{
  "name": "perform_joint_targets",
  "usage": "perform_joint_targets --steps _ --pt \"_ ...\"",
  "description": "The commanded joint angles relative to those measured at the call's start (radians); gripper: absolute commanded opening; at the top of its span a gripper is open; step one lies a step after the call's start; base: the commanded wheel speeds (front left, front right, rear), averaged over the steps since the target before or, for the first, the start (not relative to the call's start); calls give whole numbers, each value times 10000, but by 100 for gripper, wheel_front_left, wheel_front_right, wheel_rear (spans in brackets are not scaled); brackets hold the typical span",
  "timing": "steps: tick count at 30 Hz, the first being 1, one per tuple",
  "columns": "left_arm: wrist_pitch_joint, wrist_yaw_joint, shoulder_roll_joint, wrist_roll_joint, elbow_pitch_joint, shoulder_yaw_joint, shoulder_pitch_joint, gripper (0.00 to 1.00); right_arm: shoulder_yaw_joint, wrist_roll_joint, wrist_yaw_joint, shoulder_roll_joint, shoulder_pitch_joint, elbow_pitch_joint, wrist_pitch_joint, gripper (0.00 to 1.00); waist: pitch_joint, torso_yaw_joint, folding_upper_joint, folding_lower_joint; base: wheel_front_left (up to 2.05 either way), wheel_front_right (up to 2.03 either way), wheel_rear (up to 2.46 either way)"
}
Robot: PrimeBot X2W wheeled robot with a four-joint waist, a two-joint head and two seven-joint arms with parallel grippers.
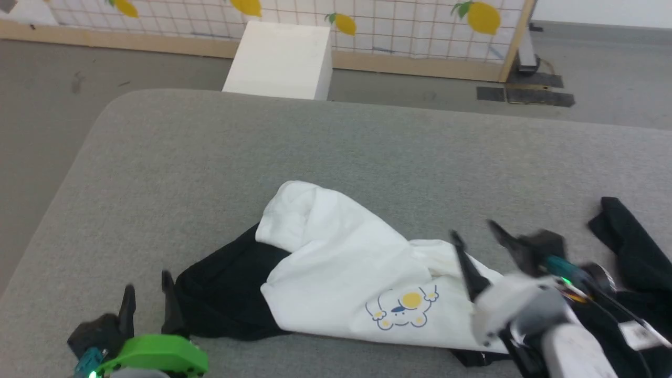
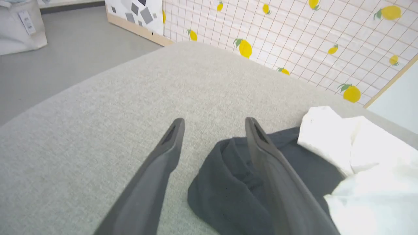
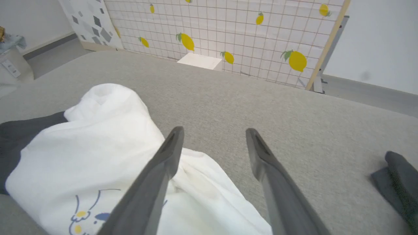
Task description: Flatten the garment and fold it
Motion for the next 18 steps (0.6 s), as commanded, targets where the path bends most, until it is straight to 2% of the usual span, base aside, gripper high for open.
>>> perform_joint_targets --steps 1,6,11,12,13,14,15,18 --pt "-241 -132 -22 217 -49 -63 -387 100 391 -83 -15 -49 -516 259 134 100 252 323 0 0 0 0 0" --pt "-426 -457 -267 803 -428 -169 -993 100 1808 411 -15 -454 -2010 1783 1082 100 739 808 0 0 0 0 0" --pt "-431 -664 -467 1026 -543 -256 -1389 100 2920 942 -15 -997 -3259 3297 2619 100 1225 1257 0 0 0 0 0" --pt "-432 -695 -484 1031 -531 -281 -1449 100 3127 1162 -15 -1084 -3437 3548 2925 84 1308 1328 0 0 0 0 0" --pt "-432 -714 -493 1003 -503 -297 -1491 100 3265 1342 -15 -1162 -3563 3713 3151 53 1364 1387 0 0 0 0 0" --pt "-432 -728 -500 947 -463 -326 -1537 100 3467 1524 -15 -1286 -3706 3840 3355 9 1416 1451 0 0 0 0 0" --pt "-432 -722 -503 889 -435 -374 -1567 100 3580 1676 -15 -1384 -3807 3889 3434 0 1444 1492 0 0 0 0 0" --pt "-433 -626 -507 691 -431 -479 -1601 100 3621 1994 -15 -1766 -4195 3830 3336 0 1520 1559 0 0 0 0 0"
